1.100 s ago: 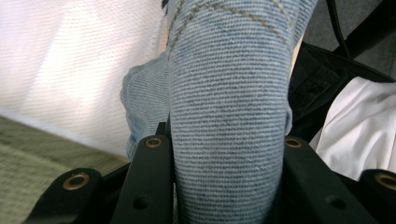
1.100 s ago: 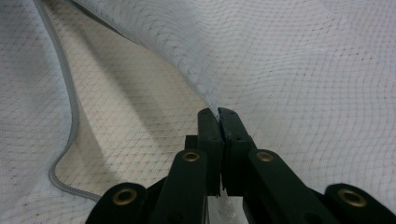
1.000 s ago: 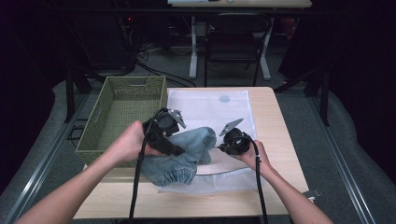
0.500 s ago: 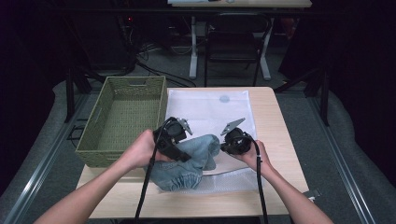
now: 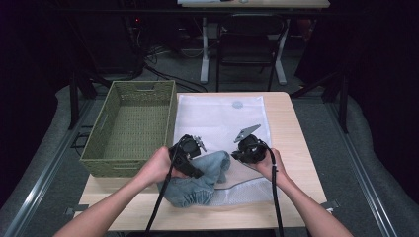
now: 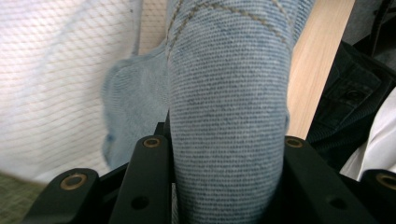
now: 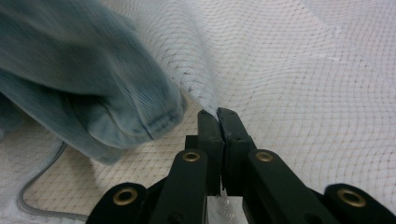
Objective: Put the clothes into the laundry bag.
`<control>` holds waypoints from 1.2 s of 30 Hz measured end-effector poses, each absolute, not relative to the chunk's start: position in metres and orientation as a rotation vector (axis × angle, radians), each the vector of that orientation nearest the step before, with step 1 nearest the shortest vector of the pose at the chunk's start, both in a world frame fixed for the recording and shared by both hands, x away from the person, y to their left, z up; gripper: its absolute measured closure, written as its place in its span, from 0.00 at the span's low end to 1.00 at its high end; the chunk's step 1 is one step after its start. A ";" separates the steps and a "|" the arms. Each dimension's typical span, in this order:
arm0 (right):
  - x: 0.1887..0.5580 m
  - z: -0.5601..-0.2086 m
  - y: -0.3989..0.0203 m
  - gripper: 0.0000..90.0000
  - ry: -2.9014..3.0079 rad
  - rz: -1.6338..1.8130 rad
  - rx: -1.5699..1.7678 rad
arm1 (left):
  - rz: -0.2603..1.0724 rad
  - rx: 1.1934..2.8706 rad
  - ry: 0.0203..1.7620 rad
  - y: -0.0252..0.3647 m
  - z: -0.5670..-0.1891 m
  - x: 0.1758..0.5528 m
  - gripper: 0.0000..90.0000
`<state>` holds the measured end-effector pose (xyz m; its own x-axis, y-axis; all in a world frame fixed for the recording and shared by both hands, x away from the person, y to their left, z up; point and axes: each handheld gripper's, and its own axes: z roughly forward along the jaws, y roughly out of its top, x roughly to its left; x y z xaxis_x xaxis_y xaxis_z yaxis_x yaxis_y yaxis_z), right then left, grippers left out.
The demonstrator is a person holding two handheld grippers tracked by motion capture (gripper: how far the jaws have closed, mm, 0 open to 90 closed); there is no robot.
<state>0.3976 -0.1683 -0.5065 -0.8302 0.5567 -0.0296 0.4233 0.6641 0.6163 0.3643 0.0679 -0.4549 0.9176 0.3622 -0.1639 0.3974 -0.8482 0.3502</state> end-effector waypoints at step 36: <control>0.392 -0.498 -0.169 0.99 2.662 0.941 0.797 | -0.037 2.722 0.597 0.069 -0.471 0.358 0.49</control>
